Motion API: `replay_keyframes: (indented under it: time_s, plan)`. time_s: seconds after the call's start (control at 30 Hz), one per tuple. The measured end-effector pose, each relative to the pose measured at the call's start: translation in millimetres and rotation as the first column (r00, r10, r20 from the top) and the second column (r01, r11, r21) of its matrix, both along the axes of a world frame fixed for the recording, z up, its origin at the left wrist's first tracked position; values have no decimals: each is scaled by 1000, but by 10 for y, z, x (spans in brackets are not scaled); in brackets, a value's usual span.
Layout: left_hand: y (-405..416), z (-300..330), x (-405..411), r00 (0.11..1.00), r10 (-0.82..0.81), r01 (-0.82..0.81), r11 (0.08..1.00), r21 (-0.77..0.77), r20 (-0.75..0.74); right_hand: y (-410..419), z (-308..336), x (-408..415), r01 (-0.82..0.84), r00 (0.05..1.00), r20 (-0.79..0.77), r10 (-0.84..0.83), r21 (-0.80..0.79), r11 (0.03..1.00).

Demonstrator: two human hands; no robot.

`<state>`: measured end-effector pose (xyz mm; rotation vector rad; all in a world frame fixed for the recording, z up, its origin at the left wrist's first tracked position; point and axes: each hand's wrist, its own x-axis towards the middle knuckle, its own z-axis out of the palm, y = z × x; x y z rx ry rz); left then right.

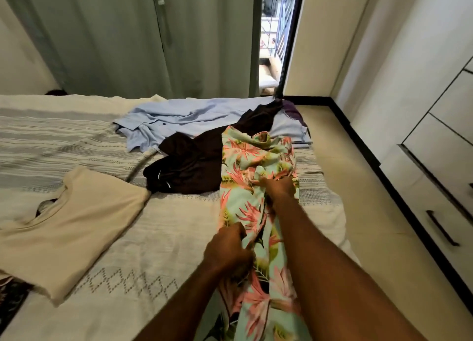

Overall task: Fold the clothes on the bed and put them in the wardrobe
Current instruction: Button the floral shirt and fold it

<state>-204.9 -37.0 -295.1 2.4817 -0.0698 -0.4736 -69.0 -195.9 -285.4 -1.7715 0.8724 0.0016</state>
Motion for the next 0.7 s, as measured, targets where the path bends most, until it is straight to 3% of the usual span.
replay_keyframes:
  time_s: [0.07, 0.17, 0.3, 0.5, 0.57, 0.7]
  plan:
    - [-11, -21, -85, 999, -8, 11, 995, 97, -32, -28, 0, -213, -73, 995, 61, 77, -66, 995]
    - [75, 59, -268, 993, -66, 79, 986, 149, -93, 37, -55, -748, -287, 924, 193, 329, -217, 933]
    - [280, 223, -570, 982, -117, 128, 989, 68, -151, 173, -116, -1487, -577, 722, 108, 683, -450, 681]
    - [576, 526, -1171, 965, -196, 224, 962, 157, -175, 230, -81, -2138, -584, 698, -53, 715, -619, 524]
    - [587, 594, -1346, 955, -234, 263, 953, 152, -184, 236, -26, -2301, -625, 665, -46, 745, -580, 523]
    - [281, 839, -1608, 947, -302, 316, 938, 141, -110, 77, 53, -2551, -591, 695, 116, 709, -469, 656]
